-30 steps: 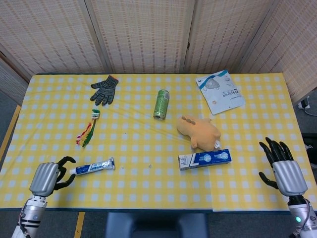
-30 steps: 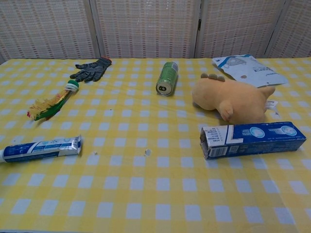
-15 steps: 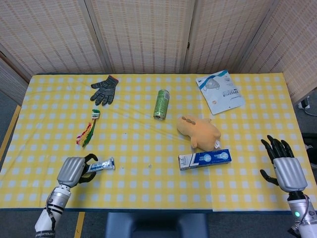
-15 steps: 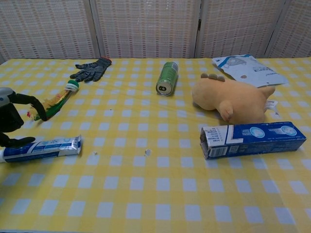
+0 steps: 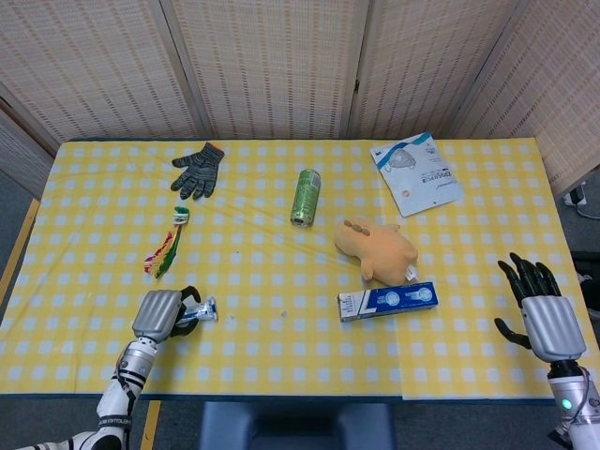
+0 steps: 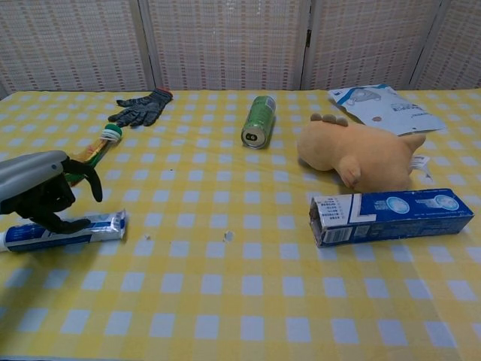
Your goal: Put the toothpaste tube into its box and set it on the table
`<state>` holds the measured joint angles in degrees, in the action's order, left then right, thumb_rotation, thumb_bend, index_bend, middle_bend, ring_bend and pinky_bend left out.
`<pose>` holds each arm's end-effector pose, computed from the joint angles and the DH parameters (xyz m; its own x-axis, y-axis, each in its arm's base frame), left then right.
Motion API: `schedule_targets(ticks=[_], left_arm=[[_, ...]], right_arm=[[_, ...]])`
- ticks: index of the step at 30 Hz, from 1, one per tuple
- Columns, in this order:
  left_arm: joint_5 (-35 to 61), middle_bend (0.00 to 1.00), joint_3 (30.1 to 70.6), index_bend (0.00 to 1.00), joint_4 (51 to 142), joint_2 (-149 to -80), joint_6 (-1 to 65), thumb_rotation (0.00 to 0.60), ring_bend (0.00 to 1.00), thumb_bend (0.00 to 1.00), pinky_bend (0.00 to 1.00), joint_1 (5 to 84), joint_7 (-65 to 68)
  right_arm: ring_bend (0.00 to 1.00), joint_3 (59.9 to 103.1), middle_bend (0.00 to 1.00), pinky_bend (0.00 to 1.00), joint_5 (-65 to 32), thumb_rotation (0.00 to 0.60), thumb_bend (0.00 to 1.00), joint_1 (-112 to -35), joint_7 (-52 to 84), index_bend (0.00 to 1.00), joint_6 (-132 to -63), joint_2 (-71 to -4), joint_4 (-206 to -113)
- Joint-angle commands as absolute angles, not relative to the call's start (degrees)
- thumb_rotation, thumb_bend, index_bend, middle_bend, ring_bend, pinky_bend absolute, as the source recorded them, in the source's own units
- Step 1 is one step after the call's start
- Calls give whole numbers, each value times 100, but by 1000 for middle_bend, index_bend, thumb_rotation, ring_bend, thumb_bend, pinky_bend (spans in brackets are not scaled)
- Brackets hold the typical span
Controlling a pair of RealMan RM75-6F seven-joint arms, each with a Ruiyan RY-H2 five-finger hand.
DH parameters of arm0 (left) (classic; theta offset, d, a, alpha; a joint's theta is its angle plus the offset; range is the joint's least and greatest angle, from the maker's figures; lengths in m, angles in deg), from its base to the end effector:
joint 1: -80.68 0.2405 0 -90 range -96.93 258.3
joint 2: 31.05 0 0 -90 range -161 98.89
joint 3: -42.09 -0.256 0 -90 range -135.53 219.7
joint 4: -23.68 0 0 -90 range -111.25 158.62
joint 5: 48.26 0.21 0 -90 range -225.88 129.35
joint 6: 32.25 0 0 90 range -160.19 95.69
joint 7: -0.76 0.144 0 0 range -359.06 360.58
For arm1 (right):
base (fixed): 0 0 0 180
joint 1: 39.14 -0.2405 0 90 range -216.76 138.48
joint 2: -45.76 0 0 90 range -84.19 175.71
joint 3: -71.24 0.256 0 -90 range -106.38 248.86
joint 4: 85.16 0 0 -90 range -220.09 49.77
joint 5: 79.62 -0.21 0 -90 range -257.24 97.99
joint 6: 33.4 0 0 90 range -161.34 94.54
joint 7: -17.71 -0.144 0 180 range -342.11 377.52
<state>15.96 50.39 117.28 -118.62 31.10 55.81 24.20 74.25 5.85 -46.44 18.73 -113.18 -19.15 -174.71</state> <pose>-0.2119 0.2688 -0.0047 0.3259 0.3098 0.8932 0.9451 -0.1307 -0.2995 -0.3180 -0.1954 0.1484 0.4436 -0.0706 0.8935 -0.8962 -0.0371 0.4420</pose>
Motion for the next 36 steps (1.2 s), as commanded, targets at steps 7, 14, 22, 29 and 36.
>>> schedule_targets(ticks=[7,14,22,29,36], left_arm=[[1271,1000,5035,403,11549,-12046,2997,600,1000,328,1000,5412,2615],[1433,1000,4884,407,11272,-12290,3210,600,1000,325,1000,5390,2782],[1390,1000,4870,401,11023,-12481,3192,600,1000,325,1000,5328,2799],[1311,1000,4866,400,10881,-12558,3132,600,1000,325,1000,5291,2784],[1273,1000,4876,442,10758,-12625,3114,600,1000,326,1000,5266,2749]], right_arm=[[0,7413,0,0,580,600,301,-4655,1855,0,-11298,-1889,-17491],[0,7407,0,0,550,600,301,-4657,1841,0,-11267,-1852,-17519],[0,7387,0,0,567,600,302,-4651,1806,0,-11268,-1800,-17555],[0,7382,0,0,562,600,301,-4630,1786,0,-11296,-1776,-17579],[0,7381,0,0,558,600,301,-4643,1788,0,-11273,-1778,-17570]])
